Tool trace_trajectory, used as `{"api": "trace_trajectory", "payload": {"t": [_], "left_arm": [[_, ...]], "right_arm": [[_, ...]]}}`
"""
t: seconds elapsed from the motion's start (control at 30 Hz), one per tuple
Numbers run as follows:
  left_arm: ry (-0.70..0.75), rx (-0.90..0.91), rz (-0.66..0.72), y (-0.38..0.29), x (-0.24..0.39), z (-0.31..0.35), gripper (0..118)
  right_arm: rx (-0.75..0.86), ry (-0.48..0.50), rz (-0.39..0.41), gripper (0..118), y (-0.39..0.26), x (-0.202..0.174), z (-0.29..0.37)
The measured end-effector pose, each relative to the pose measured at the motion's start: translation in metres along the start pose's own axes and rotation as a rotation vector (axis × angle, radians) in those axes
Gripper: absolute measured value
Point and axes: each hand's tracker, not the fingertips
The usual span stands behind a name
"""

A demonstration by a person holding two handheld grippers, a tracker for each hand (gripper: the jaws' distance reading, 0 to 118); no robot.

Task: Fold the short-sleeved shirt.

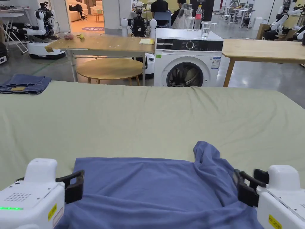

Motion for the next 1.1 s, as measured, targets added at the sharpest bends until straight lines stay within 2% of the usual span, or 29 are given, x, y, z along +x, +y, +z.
{"api": "trace_trajectory", "payload": {"t": [0.03,0.07,0.13,0.5,0.53,0.57,0.6,0.63,0.67,0.7,0.8,0.83,0.9,0.93,0.97,1.0,1.03,1.07,1.1], "left_arm": [[0.015,-0.006,0.007,0.001,0.002,-0.005,3],[0.028,-0.023,0.017,0.000,0.001,-0.013,0],[-0.010,-0.068,0.068,-0.001,-0.010,-0.028,0],[0.066,-0.235,0.014,0.016,-0.053,-0.172,0],[0.078,-0.249,-0.005,0.016,-0.052,-0.187,14],[0.084,-0.285,-0.025,0.019,-0.056,-0.205,14],[0.098,-0.295,-0.036,0.021,-0.058,-0.220,24],[0.109,-0.313,-0.050,0.022,-0.061,-0.238,46],[0.126,-0.339,-0.061,0.021,-0.054,-0.247,99],[0.127,-0.342,-0.062,0.020,-0.056,-0.259,117],[0.142,-0.435,-0.073,0.012,-0.053,-0.289,115],[0.135,-0.468,-0.075,0.007,-0.052,-0.296,113],[0.061,-0.521,-0.107,0.001,-0.046,-0.301,91],[0.048,-0.482,-0.118,0.003,-0.039,-0.292,80],[0.047,-0.469,-0.146,0.008,-0.034,-0.285,62],[-0.001,-0.472,-0.158,0.012,-0.030,-0.280,37],[0.000,-0.461,-0.179,0.014,-0.024,-0.274,9],[0.026,-0.431,-0.219,0.016,-0.023,-0.267,0],[0.028,-0.406,-0.215,0.019,-0.021,-0.261,0]], "right_arm": [[0.004,-0.010,0.001,0,-0.001,-0.005,-0.004],[0.017,-0.029,-0.002,0,0.002,-0.007,-0.006],[-0.022,0.049,-0.023,0,0.006,-0.007,-0.009],[-0.092,0.027,0.023,0,0.001,0.004,-0.062],[-0.099,0.020,0.026,0,0.001,0.006,-0.067],[-0.109,0.015,0.031,0,0.003,0.010,-0.072],[-0.120,0.010,0.034,0,-0.001,0.013,-0.079],[-0.128,0.005,0.034,0,0.000,0.017,-0.085],[-0.139,-0.003,0.032,0,0.001,0.020,-0.092],[-0.152,-0.011,0.033,0,0.003,0.023,-0.098],[-0.198,-0.051,0.048,0,0.005,0.034,-0.120],[-0.204,-0.063,0.048,0,0.007,0.038,-0.129],[-0.237,-0.084,0.044,0,0.008,0.047,-0.152],[-0.258,-0.101,0.039,0,0.011,0.052,-0.167],[-0.281,-0.103,0.037,5,0.013,0.057,-0.182],[-0.313,-0.099,0.036,29,0.014,0.062,-0.196],[-0.358,-0.097,0.040,63,0.015,0.067,-0.215],[-0.392,-0.091,0.045,98,0.014,0.071,-0.234],[-0.418,-0.097,0.061,105,0.012,0.073,-0.249]]}}
